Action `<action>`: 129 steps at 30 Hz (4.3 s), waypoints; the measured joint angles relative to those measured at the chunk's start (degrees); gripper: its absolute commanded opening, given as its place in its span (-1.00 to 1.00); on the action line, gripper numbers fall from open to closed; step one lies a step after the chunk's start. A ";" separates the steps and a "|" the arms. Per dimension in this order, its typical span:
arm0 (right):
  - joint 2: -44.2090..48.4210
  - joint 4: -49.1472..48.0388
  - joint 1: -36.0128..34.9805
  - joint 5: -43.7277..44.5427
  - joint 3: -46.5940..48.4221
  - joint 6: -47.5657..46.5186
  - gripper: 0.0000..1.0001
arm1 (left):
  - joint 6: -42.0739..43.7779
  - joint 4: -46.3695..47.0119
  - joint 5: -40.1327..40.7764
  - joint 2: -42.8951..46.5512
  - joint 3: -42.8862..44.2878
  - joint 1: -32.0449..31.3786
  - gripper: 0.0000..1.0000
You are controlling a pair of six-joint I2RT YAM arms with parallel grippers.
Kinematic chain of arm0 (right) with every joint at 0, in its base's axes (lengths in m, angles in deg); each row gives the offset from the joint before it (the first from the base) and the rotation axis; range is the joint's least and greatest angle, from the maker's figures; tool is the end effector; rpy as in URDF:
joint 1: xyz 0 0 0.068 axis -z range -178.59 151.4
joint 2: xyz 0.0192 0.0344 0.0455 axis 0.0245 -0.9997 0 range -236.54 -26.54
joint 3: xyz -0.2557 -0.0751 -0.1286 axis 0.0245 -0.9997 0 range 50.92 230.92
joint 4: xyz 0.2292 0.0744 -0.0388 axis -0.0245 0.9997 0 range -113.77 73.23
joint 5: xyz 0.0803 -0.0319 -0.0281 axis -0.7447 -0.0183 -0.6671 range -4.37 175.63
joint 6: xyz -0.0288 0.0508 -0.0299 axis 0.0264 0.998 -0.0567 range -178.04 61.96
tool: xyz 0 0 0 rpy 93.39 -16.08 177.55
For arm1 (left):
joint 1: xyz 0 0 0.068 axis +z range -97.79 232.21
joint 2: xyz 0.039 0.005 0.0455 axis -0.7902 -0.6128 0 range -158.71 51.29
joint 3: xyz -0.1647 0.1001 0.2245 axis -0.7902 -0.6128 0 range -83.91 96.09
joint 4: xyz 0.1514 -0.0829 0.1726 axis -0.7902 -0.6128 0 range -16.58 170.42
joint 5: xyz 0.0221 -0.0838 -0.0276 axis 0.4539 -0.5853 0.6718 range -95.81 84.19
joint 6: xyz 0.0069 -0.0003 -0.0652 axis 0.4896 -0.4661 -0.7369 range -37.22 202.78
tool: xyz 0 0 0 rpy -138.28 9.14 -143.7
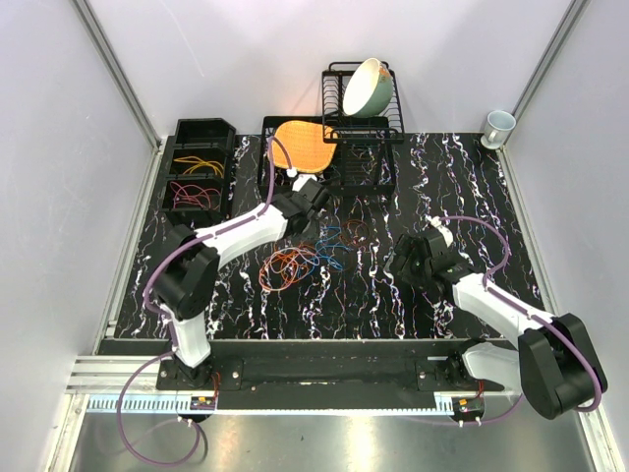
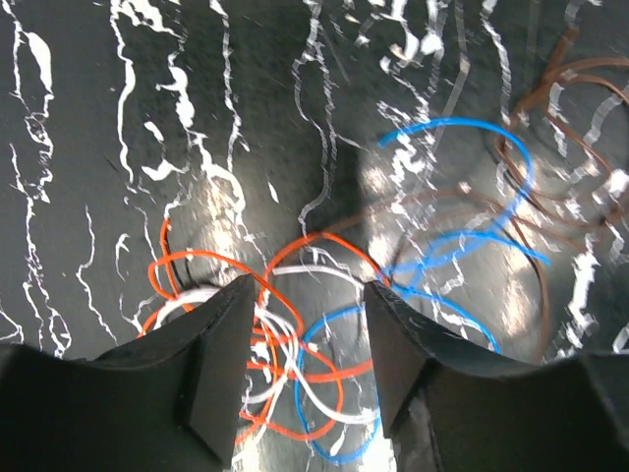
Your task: Untangle the cables
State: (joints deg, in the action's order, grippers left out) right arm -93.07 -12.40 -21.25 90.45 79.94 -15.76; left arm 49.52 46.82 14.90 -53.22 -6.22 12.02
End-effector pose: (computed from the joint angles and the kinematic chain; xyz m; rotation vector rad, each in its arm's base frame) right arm 0.1899 0.0746 0.1927 0.4578 2.4196 0.4082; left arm 0.3032 -0.2322 0.2373 0.0309 2.5209 -0.0288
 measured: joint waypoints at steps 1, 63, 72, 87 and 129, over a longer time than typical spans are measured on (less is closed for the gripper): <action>-0.02 0.00 0.00 0.02 0.02 -0.02 0.96 | -0.04 -0.13 0.31 -0.57 0.31 0.13 -0.43; -12.15 -16.13 -10.91 -28.52 25.27 -4.09 0.47 | 8.13 -5.64 -38.34 21.51 46.53 -4.42 -1.00; -26.75 -22.27 -11.50 -28.33 20.55 -1.73 0.53 | 8.00 -2.54 -39.43 21.22 53.81 -3.08 -1.00; -25.14 -13.35 -11.54 -22.91 20.37 -3.28 0.88 | 7.65 5.01 -40.94 30.14 47.47 7.69 -1.00; -13.62 -17.66 -11.93 -31.15 36.26 -16.33 1.00 | -3.26 15.56 -41.53 34.05 15.47 8.07 -1.00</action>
State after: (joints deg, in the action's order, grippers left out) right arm -106.68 -30.06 -33.18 59.30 116.20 -32.08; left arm 46.26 62.38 -26.63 -19.17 9.25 20.09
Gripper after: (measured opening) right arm 0.994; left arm 0.005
